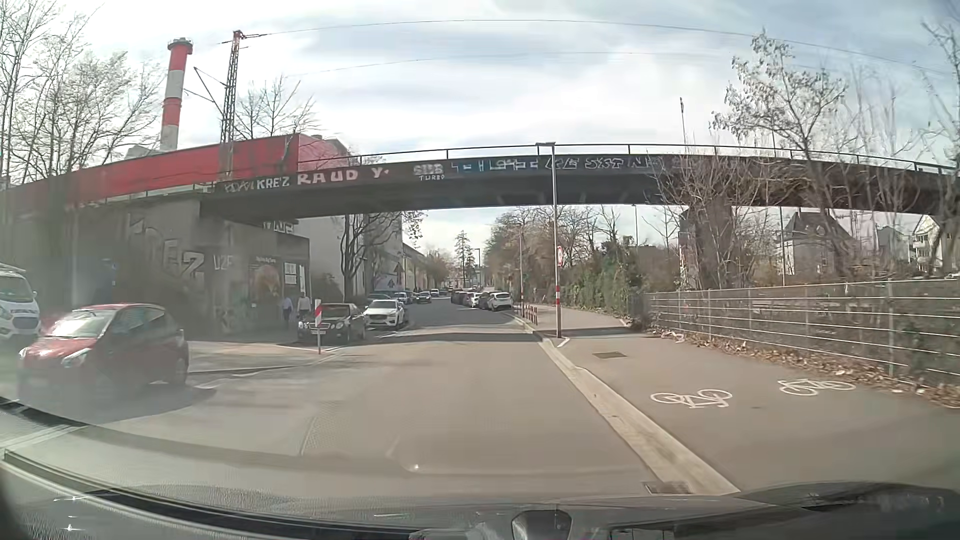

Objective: Follow the waypoints while adhering to traffic rules and regulations

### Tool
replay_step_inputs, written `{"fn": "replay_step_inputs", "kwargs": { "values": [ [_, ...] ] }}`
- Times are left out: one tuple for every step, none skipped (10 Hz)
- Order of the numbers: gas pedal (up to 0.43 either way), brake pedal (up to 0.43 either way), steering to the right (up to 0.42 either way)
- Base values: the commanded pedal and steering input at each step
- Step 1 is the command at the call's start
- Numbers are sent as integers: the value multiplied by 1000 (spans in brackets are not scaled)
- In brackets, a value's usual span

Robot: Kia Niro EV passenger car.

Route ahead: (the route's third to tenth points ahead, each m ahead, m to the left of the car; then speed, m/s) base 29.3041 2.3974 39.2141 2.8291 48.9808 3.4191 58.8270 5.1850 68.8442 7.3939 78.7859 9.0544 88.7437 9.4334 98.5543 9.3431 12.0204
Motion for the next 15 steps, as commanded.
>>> {"fn": "replay_step_inputs", "kwargs": {
  "values": [
    [47,0,-4],
    [47,0,-3],
    [47,0,-3],
    [47,0,-2],
    [47,0,-2],
    [47,0,-2],
    [47,0,-2],
    [47,0,-2],
    [47,0,-1],
    [47,0,1],
    [47,0,4],
    [47,0,3],
    [28,0,3],
    [28,0,3],
    [20,0,3]
  ]
}}
